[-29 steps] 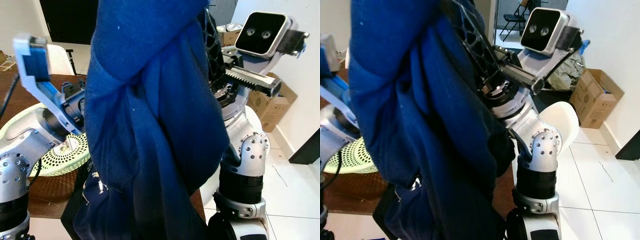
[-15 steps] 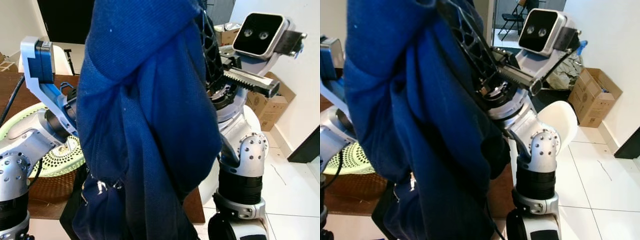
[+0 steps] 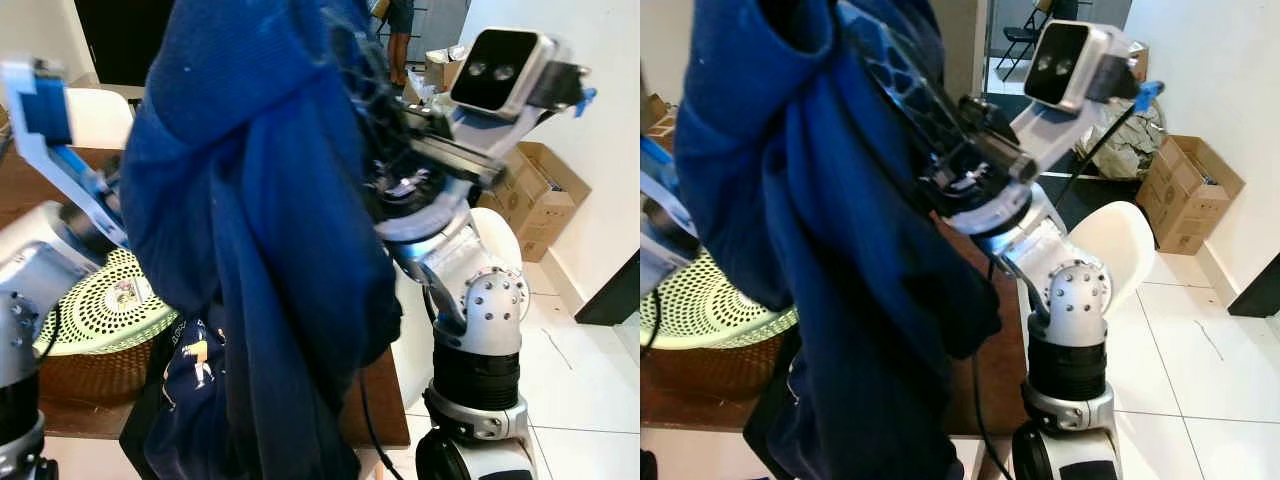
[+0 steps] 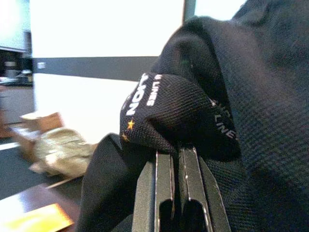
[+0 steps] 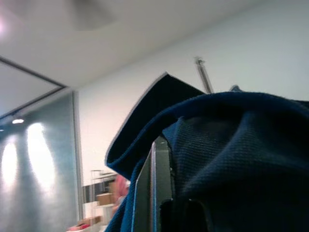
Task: Hang hanger
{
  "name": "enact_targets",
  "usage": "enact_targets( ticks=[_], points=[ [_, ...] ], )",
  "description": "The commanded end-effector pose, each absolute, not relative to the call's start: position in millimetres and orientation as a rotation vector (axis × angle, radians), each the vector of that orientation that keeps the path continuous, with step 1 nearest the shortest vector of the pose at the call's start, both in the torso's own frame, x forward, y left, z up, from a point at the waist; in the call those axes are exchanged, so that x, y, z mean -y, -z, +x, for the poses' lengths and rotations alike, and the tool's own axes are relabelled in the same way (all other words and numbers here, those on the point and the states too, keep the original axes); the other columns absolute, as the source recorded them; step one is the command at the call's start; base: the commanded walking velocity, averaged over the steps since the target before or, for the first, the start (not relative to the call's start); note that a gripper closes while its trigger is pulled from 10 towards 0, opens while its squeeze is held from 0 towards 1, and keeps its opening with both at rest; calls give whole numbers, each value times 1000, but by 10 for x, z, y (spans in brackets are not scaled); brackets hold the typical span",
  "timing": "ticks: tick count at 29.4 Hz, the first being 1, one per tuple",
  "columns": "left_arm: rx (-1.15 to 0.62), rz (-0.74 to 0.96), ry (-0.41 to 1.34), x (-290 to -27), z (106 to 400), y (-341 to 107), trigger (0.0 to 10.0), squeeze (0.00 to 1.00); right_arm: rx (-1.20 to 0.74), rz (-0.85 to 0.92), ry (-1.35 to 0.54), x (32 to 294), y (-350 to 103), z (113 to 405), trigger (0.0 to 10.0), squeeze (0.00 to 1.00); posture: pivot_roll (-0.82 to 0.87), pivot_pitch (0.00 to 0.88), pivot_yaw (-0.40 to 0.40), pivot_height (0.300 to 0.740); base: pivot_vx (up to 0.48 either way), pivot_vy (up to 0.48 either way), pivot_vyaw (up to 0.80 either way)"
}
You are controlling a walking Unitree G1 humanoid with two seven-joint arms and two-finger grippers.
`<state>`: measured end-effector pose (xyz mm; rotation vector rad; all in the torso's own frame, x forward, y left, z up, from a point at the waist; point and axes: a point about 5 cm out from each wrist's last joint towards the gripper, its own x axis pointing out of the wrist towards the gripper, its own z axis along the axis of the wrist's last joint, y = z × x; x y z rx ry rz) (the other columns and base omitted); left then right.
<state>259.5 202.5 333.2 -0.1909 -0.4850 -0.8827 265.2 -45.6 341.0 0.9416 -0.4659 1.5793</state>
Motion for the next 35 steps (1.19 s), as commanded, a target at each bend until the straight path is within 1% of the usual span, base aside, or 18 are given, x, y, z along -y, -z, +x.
enact_targets(
  ticks=[1, 2, 4, 6, 14, 15, 20, 21, 23, 24, 25, 26, 27, 30, 31, 33, 34, 35],
  points=[
    [599, -122, 764, -2207, 2536, -3604, 0, 0, 364, 885, -1408, 397, -3295, 2864, 10000, 0, 146, 0, -46, 740, 0, 0, 0],
    [646, -88, 669, -2338, 2501, -3748, 0, 0, 328, 855, -1343, 396, -3224, 2954, 10000, 1000, 150, 0, -48, 740, 0, 0, 0],
    [731, -30, 508, -2586, 2384, -3998, 0, 0, 292, 792, -1262, 413, -3109, 3057, 10000, 1000, 155, 0, -50, 740, 0, 0, 0],
    [771, 0, 429, -2717, 2301, -4112, 0, 0, 271, 770, -1214, 422, -3049, 3115, 10000, 1000, 172, 0, -54, 740, 0, 0, 0],
    [845, 108, 269, -2953, 2072, -4375, 0, 0, 255, 725, -1145, 433, -2971, 3198, 10000, 1000, 178, 0, -58, 740, 0, 0, 0],
    [884, 186, 170, -3074, 1937, -4560, 0, 0, 243, 687, -1104, 452, -2933, 3263, 10000, 1000, 179, 0, -60, 740, 0, 0, 0],
    [907, 243, 81, -3171, 1849, -4688, 0, 0, 225, 640, -1065, 473, -2879, 3319, 10000, 1000, 181, 0, -62, 740, 0, 0, 0],
    [889, 263, 36, -3270, 1842, -4705, 0, 0, 195, 554, -1008, 487, -2787, 3378, 10000, 1000, 180, 0, -65, 740, 0, 0, 0],
    [868, 266, 23, -3318, 1873, -4668, 0, 0, 186, 527, -991, 485, -2751, 3394, 10000, 1000, 179, 0, -65, 740, 0, 0, 0],
    [831, 229, 35, -3371, 1956, -4572, 0, 0, 176, 503, -981, 475, -2721, 3400, 10000, 545, 177, 0, -69, 740, 0, 0, 0],
    [803, 205, 43, -3408, 2023, -4490, 0, 0, 172, 490, -976, 464, -2704, 3401, 10000, 302, 177, 0, -69, 740, 0, 0, 0],
    [787, 190, 48, -3428, 2064, -4440, 0, 0, 170, 482, -974, 457, -2695, 3401, 10000, 302, 177, 0, -69, 740, 0, 0, 0],
    [747, 161, 45, -3473, 2161, -4331, 0, 0, 166, 461, -972, 442, -2683, 3398, 10000, 0, 166, 0, -68, 740, 0, 0, 0],
    [698, 133, 34, -3526, 2278, -4194, 0, 0, 164, 434, -971, 424, -2669, 3392, 10000, 0, 165, 0, -68, 740, 0, 0, 0],
    [663, 113, 22, -3558, 2363, -4096, 2980, 0, 164, 430, -972, 428, -2667, 3390, 10000, 0, 150, 0, -68, 740, 0, 0, 0],
    [618, 90, 9, -3591, 2466, -3967, 2980, 0, 165, 426, -973, 433, -2665, 3389, 10000, 0, 150, 0, -68, 740, 0, 0, 0],
    [596, 74, 20, -3595, 2521, -3902, 8941, 0, 168, 416, -970, 435, -2662, 3393, 10000, 0, 150, 0, -68, 740, 0, 0, 0],
    [581, 71, 32, -3589, 2564, -3855, 10000, 0, 169, 408, -966, 437, -2660, 3396, 10000, 0, 148, 0, -69, 740, 0, 0, 0]
  ],
)
